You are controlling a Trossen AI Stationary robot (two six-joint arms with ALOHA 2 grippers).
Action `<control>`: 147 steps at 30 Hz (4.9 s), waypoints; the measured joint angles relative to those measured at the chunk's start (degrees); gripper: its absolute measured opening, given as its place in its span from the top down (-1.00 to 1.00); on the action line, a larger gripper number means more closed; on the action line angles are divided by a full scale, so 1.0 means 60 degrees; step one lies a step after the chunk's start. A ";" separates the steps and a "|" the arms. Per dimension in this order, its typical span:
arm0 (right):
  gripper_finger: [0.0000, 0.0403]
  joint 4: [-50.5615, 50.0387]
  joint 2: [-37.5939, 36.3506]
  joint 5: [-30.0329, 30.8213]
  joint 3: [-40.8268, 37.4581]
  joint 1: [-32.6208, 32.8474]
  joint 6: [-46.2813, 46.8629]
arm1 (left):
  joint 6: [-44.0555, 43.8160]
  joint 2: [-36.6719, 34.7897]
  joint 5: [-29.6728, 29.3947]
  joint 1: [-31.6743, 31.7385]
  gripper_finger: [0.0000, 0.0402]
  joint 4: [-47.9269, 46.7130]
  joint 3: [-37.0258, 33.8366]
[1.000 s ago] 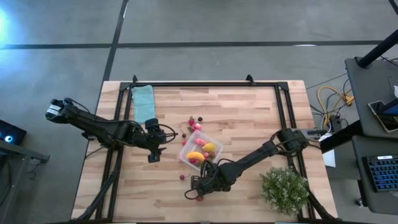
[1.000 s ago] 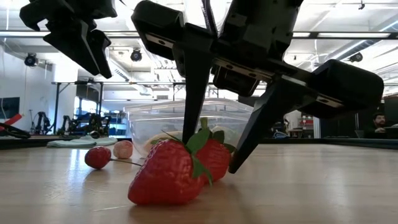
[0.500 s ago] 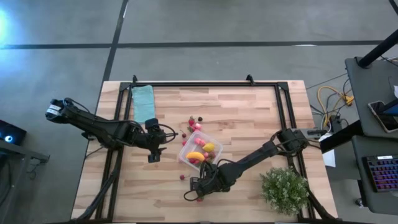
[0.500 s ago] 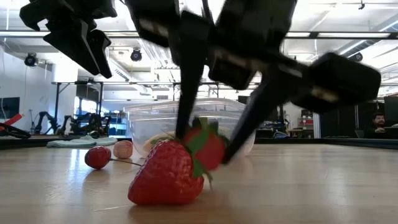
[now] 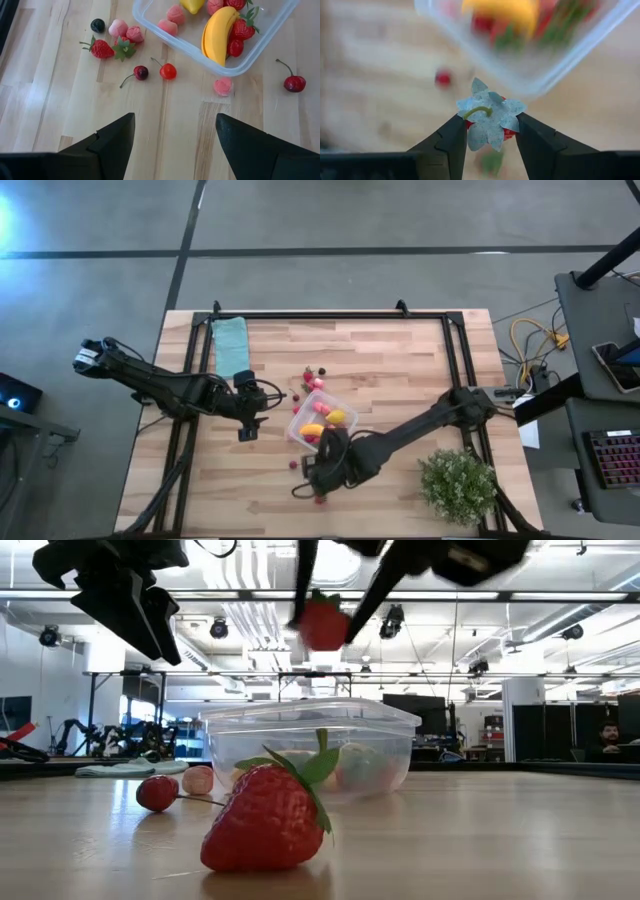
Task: Pick and placing Produce into tupperware
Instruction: Put the red strawberry into the transparent container, then put the pink peach into the transparent container
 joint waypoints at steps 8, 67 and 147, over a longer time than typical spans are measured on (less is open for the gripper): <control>0.27 -0.1960 -0.0040 0.0720 0.0962 -0.0790 -0.1550 | 0.0002 0.0000 0.0000 -0.0002 -0.31 -0.0015 0.0000; -0.22 0.0759 0.0004 0.0110 -0.0446 0.1593 -0.3969 | 0.1570 0.0442 0.1143 -0.0009 -0.31 0.1814 -0.0758; -0.22 0.0649 0.0000 0.0716 -0.1373 0.2625 -0.2630 | 0.0992 0.4517 0.1559 -0.0188 0.04 0.5034 -0.0758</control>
